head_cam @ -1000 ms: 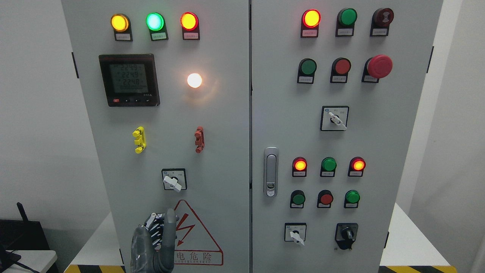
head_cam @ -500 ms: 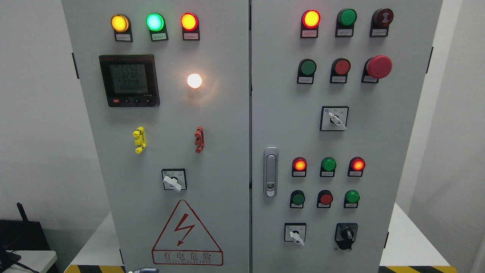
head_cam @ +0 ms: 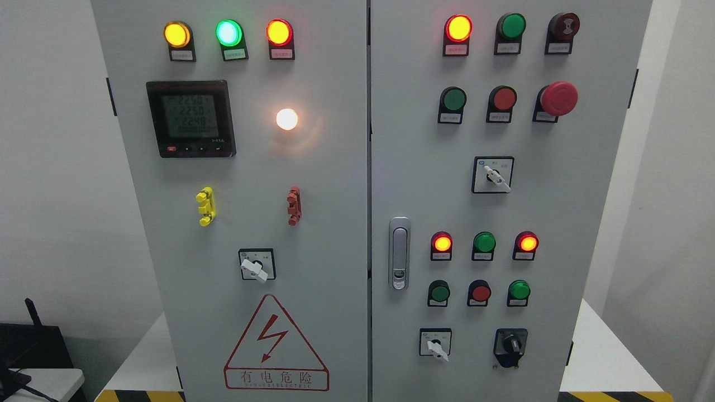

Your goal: Turn on light switch 1

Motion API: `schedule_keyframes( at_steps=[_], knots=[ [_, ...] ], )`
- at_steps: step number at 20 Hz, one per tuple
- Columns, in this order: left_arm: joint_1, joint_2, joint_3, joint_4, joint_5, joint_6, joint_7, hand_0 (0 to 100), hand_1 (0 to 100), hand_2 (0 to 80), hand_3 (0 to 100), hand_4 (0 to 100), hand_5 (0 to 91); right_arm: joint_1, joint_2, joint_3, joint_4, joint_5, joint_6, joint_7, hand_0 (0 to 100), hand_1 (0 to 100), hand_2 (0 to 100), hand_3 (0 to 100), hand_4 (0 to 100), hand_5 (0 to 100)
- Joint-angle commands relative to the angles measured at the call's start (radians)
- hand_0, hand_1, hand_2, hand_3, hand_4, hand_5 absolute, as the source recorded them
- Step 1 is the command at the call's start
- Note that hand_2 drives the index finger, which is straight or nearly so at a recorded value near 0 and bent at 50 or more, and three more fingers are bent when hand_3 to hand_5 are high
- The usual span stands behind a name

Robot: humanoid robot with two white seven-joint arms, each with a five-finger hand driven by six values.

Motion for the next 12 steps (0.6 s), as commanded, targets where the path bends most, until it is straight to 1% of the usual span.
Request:
schedule_keyframes(
  at_steps=[1,2,3,4,6,7,8,9,10,11,12],
  knots=[
    [0.023,0.018,0.200,0.770,0.037,-0.134,-0.017,1,0,3.6,35,45,37.0,0.001,0.000,0.017,0.000,-0.025,-0.001,-0.001,12,39,0,0,0,0],
    [0.023,0.028,0.198,0.834,0.037,-0.144,-0.017,2,0,0.6,33,43,35.0,0.001,-0.001,0.017,0.000,-0.025,-0.001,-0.001,12,39,0,0,0,0],
    [0.025,0.031,0.197,0.888,0.036,-0.144,-0.017,5,0,0.0,28,38,30.8,0.001,0.000,0.017,0.000,-0.025,0.000,-0.001,12,39,0,0,0,0],
    [0.030,0.031,0.198,0.937,0.037,-0.144,-0.017,6,0,0.0,27,37,29.6,0.001,-0.001,0.017,0.000,-0.025,-0.001,-0.001,12,39,0,0,0,0],
    [0.031,0.031,0.194,1.028,0.036,-0.142,-0.023,11,0,0.0,22,31,25.1,0.001,0.000,0.017,0.000,-0.025,0.000,-0.001,12,39,0,0,0,0],
    [0.031,0.032,0.189,1.069,0.030,-0.138,-0.023,12,0,0.0,21,30,24.4,0.001,0.000,0.017,0.000,-0.025,-0.001,-0.001,12,39,0,0,0,0],
    [0.030,0.032,0.180,1.114,0.022,-0.132,-0.026,15,0,0.0,17,25,21.1,0.001,-0.001,0.017,0.000,-0.025,-0.001,-0.001,12,39,0,0,0,0],
    [0.028,0.037,0.166,1.157,0.022,-0.125,-0.036,18,0,0.0,11,18,17.8,-0.001,0.000,0.017,0.000,-0.025,-0.001,-0.001,12,39,0,0,0,0],
    [0.028,0.047,0.137,1.193,0.020,-0.119,-0.046,19,0,0.0,10,17,17.3,0.001,0.000,0.017,0.000,-0.025,0.000,-0.001,12,39,0,0,0,0],
    [0.028,0.051,0.082,1.221,0.019,-0.109,-0.054,21,0,0.0,5,14,14.9,0.001,0.000,0.017,0.000,-0.025,0.000,-0.001,12,39,0,0,0,0],
    [0.027,0.057,0.007,1.243,0.019,-0.081,-0.056,24,0,0.0,0,9,12.6,0.001,0.000,0.017,0.000,-0.025,0.000,-0.001,12,39,0,0,0,0]
  ],
)
